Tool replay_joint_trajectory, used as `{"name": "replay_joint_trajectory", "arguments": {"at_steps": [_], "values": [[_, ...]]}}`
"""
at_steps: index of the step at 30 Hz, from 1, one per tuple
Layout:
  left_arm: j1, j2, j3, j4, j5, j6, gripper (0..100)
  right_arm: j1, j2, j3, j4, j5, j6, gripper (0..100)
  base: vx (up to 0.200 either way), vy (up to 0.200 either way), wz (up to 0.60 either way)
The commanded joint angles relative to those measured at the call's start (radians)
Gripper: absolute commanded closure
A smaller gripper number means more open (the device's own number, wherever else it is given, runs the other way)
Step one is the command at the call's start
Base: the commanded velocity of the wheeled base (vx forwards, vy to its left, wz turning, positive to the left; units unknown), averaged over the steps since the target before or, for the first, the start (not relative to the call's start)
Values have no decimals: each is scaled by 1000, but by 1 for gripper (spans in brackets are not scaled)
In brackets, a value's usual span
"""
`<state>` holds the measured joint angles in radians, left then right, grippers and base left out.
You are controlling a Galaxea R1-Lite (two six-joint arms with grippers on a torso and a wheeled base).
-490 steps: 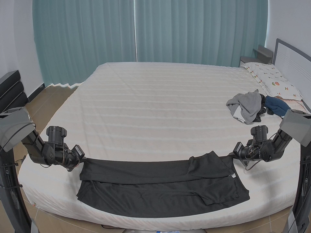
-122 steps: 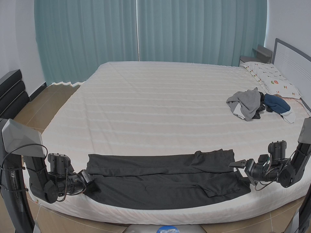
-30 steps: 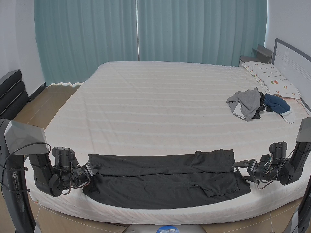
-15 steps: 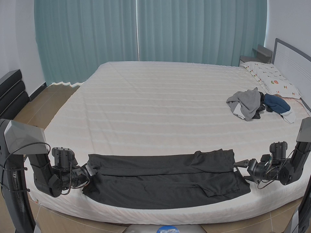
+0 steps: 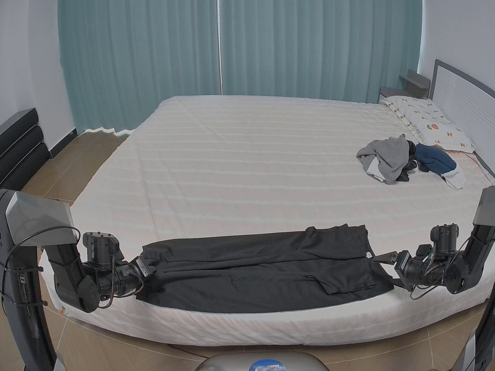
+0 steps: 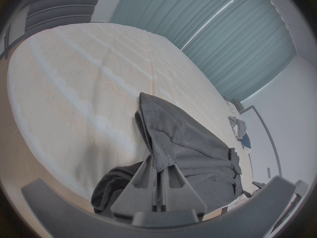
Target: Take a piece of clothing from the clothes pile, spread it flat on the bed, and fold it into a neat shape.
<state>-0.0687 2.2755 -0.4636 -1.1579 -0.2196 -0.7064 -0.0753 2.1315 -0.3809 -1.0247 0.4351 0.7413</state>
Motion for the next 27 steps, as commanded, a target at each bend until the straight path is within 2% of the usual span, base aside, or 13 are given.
{"name": "replay_joint_trajectory", "arguments": {"at_steps": [1,10,16,19,27], "values": [[-3,-2,-26,0,2,-13,100,-1,-27,-1,0,4,17,0,0,-200,0],[-28,-91,-29,35,11,-38,100,-1,-27,0,0,4,18,0,0,-200,0],[-80,-131,-79,147,72,-54,100,-3,-27,0,0,4,20,0,0,-200,0],[-125,-176,-158,260,112,-111,100,-4,-27,0,0,4,20,0,0,-200,0],[-217,-249,-351,576,117,-188,100,-4,-25,2,0,4,20,0,0,-200,0]]}}
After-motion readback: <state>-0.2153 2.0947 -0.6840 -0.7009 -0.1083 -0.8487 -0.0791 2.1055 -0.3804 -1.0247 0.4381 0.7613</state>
